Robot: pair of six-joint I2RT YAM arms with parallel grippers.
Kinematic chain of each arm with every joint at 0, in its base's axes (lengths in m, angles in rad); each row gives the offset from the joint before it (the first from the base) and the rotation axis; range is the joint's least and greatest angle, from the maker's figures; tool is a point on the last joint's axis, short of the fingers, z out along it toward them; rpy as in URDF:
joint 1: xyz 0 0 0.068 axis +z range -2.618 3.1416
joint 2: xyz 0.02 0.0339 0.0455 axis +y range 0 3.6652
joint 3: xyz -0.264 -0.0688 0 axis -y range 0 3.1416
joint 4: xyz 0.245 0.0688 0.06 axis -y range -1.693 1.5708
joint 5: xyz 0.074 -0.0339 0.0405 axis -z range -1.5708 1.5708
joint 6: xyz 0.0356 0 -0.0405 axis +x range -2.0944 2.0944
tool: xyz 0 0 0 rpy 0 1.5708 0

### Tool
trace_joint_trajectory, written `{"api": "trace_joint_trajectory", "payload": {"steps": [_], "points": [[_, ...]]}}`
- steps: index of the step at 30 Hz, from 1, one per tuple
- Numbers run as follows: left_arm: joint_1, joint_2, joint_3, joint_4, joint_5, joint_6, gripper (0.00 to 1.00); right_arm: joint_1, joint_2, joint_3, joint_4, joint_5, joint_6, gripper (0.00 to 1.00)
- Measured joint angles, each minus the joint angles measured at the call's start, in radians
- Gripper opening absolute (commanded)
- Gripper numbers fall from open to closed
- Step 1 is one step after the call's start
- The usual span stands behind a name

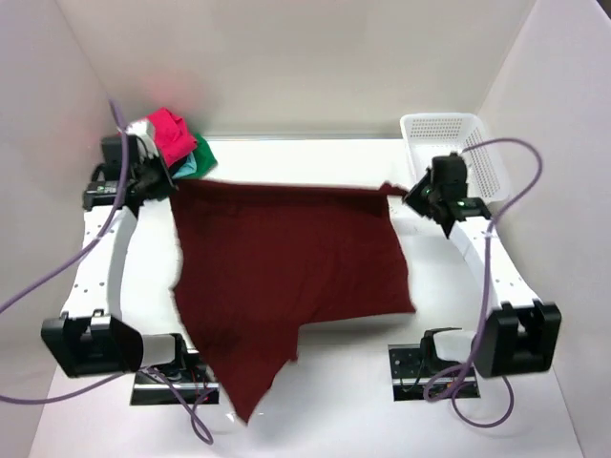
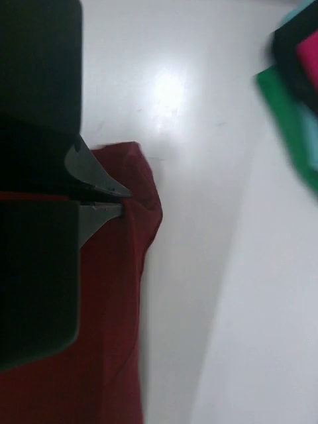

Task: Fold and stack the t-shirts
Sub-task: Flatten out the tshirt

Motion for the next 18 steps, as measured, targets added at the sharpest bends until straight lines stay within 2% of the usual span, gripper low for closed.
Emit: {"api": "trace_joint_trajectory", "payload": {"steps": [3, 6, 12, 15, 18], "points": [[0.0, 0.038, -0.09, -0.002, 0.007, -0.005, 0.0, 0.0, 0.132, -0.054, 0.02, -0.013, 0.037, 0.0], [0.0, 0.125, -0.098, 0.051, 0.014, -0.024, 0.0, 0.0, 0.239, -0.053, 0.066, -0.029, 0.048, 0.0], [0.001, 0.477, 0.034, 0.156, 0.018, -0.034, 0.0, 0.002, 0.577, 0.123, 0.162, -0.068, 0.051, 0.0], [0.0, 0.594, 0.127, 0.165, 0.015, -0.047, 0.0, 0.002, 0.635, 0.188, 0.181, -0.068, 0.052, 0.0], [-0.001, 0.687, 0.267, 0.179, 0.009, -0.051, 0.0, 0.005, 0.705, 0.345, 0.193, -0.068, 0.053, 0.0]]}}
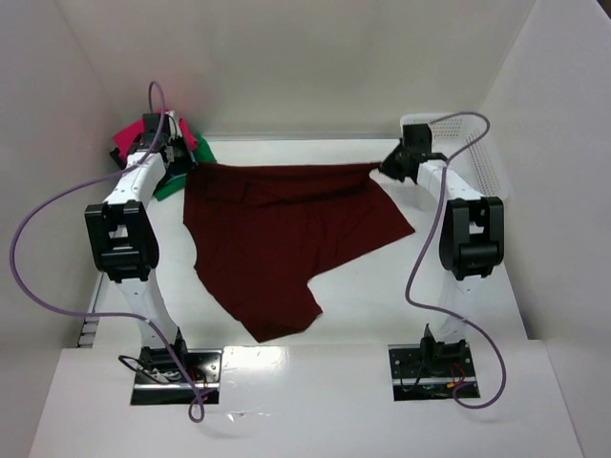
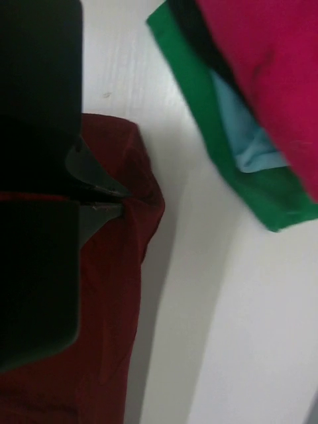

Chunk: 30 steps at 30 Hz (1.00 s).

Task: Fold and stack the t-shirts
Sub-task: Flatten out the tshirt

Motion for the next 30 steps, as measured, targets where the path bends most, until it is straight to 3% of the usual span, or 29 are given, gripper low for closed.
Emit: {"api": "trace_joint_trajectory", "payload": {"steps": [4, 9, 11, 12, 14, 15, 16, 17, 19, 22, 26, 30], "points": [[0.0, 0.031, 0.119, 0.013, -0.032, -0.005, 0.0, 0.005, 0.138, 0.302, 0.032, -0.032, -0.015, 0.0], [-0.003, 0.031, 0.148, 0.034, -0.133, -0.031, 0.0, 0.016, 0.362, 0.671, 0.025, -0.089, -0.049, 0.03], [-0.003, 0.032, 0.148, 0.035, -0.163, -0.043, 0.0, 0.023, 0.466, 0.813, 0.006, -0.107, -0.058, 0.31], [-0.003, 0.034, 0.15, 0.034, -0.171, -0.052, 0.06, 0.028, 0.527, 0.891, -0.012, -0.117, -0.059, 0.55], [-0.001, 0.045, 0.16, 0.034, -0.181, -0.061, 0.32, 0.035, 0.675, 1.112, -0.05, -0.129, -0.072, 0.96], [0.003, 0.062, 0.179, 0.033, -0.186, -0.075, 0.42, 0.035, 0.736, 1.196, -0.066, -0.132, -0.073, 1.0], [0.005, 0.073, 0.189, 0.029, -0.189, -0.084, 0.57, 0.035, 0.755, 1.217, -0.073, -0.131, -0.087, 1.0], [0.013, 0.1, 0.214, 0.021, -0.193, -0.093, 0.79, 0.035, 0.778, 1.237, -0.102, -0.129, -0.09, 1.0], [0.017, 0.117, 0.226, 0.018, -0.196, -0.097, 0.93, 0.035, 0.783, 1.241, -0.164, -0.113, -0.119, 1.0], [0.024, 0.116, 0.227, 0.005, -0.202, -0.104, 1.0, 0.03, 0.76, 1.224, -0.214, -0.087, -0.164, 1.0], [0.025, 0.087, 0.228, -0.008, -0.211, -0.098, 1.0, 0.02, 0.633, 1.067, -0.27, -0.026, -0.265, 1.0], [0.015, -0.042, 0.161, -0.042, -0.208, -0.073, 1.0, 0.013, 0.339, 0.636, -0.259, 0.03, -0.354, 1.0]]}}
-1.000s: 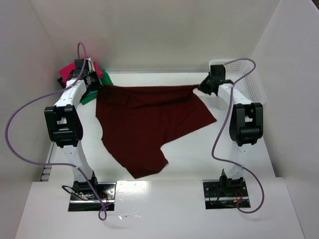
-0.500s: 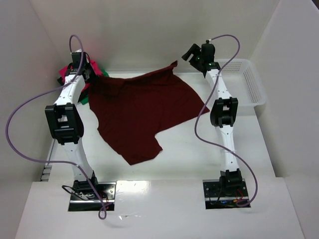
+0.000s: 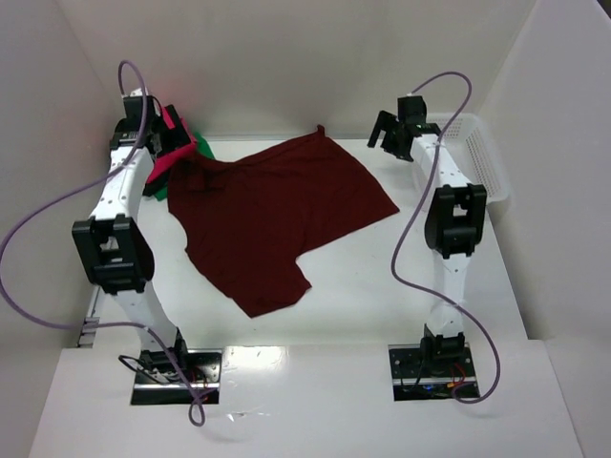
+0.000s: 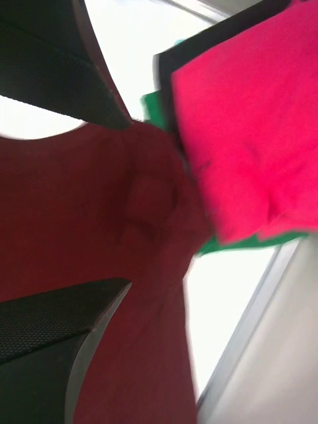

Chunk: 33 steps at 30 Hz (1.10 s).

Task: Fold and stack the t-shirts
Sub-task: Flatten out the tshirt

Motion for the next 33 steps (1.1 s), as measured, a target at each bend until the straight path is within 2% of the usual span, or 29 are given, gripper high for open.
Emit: {"api": "trace_joint_trajectory", "payload": {"steps": [3, 4, 8, 10, 14, 16, 17, 18, 20, 21, 22, 25, 29, 33], "points": [[-0.067, -0.183, -0.143, -0.011, 0.023, 0.003, 1.0, -0.002, -0.134, -0.201, 0.033, 0.009, -0.016, 1.0], [-0.082, -0.199, -0.156, -0.019, 0.027, 0.003, 1.0, -0.001, -0.168, -0.254, 0.032, 0.009, -0.021, 1.0], [-0.257, -0.317, -0.326, -0.028, 0.082, -0.01, 1.0, 0.004, -0.23, -0.406, 0.048, 0.002, -0.042, 1.0], [-0.345, -0.335, -0.42, -0.039, 0.116, -0.027, 1.0, 0.013, -0.23, -0.461, 0.054, 0.005, -0.056, 0.93], [-0.423, -0.335, -0.558, -0.106, 0.159, -0.058, 1.0, 0.04, -0.229, -0.55, 0.048, 0.01, -0.077, 0.69], [-0.435, -0.335, -0.57, -0.121, 0.162, -0.064, 0.97, 0.055, -0.229, -0.57, 0.048, 0.012, -0.091, 0.64], [-0.45, -0.336, -0.579, -0.12, 0.165, -0.074, 0.91, 0.069, -0.229, -0.582, 0.052, 0.015, -0.095, 0.51], [-0.457, -0.338, -0.585, -0.12, 0.166, -0.082, 0.91, 0.072, -0.229, -0.583, 0.052, 0.017, -0.093, 0.51], [-0.475, -0.346, -0.605, -0.12, 0.168, -0.092, 0.82, 0.085, -0.23, -0.592, 0.068, 0.022, -0.102, 0.32], [-0.479, -0.347, -0.609, -0.119, 0.169, -0.093, 0.79, 0.092, -0.23, -0.597, 0.072, 0.027, -0.109, 0.27], [-0.482, -0.346, -0.614, -0.118, 0.168, -0.098, 0.73, 0.101, -0.23, -0.608, 0.079, 0.039, -0.106, 0.26], [-0.484, -0.346, -0.635, -0.12, 0.161, -0.107, 0.67, 0.126, -0.23, -0.628, 0.083, 0.067, -0.115, 0.24], [-0.484, -0.337, -0.639, -0.121, 0.147, -0.109, 0.66, 0.169, -0.23, -0.65, 0.073, 0.119, -0.124, 0.23], [-0.484, -0.31, -0.626, -0.123, 0.133, -0.097, 0.68, 0.19, -0.23, -0.655, 0.05, 0.164, -0.132, 0.17]]}}
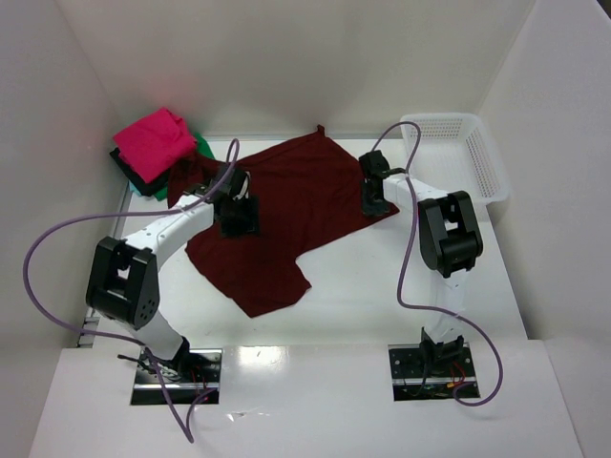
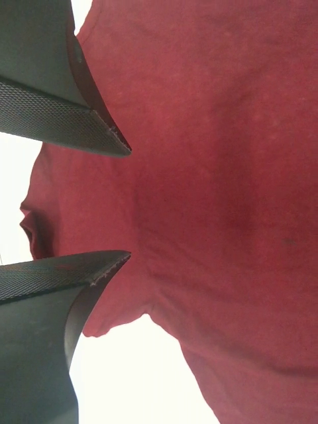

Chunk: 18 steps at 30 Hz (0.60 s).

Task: Fold and stack the t-shirts
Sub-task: Flatten out the tshirt

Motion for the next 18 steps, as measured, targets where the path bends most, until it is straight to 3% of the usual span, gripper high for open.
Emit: {"api": "trace_joint_trajectory", "payload": {"steps": [4, 11, 18], "points": [[0.0, 0.087, 0.085, -0.005, -0.013, 0.036, 0.76, 0.005, 0.0, 0.001, -0.022, 0.022, 0.0, 0.09], [0.042, 0.185, 0.213, 0.01, -0.008, 0.077, 0.86, 0.015, 0.0, 0.015, -0.098, 0.025, 0.011, 0.03], [0.085, 0.293, 0.283, 0.042, 0.0, 0.104, 0.87, 0.059, -0.008, 0.009, -0.152, -0.003, 0.004, 0.0]]}}
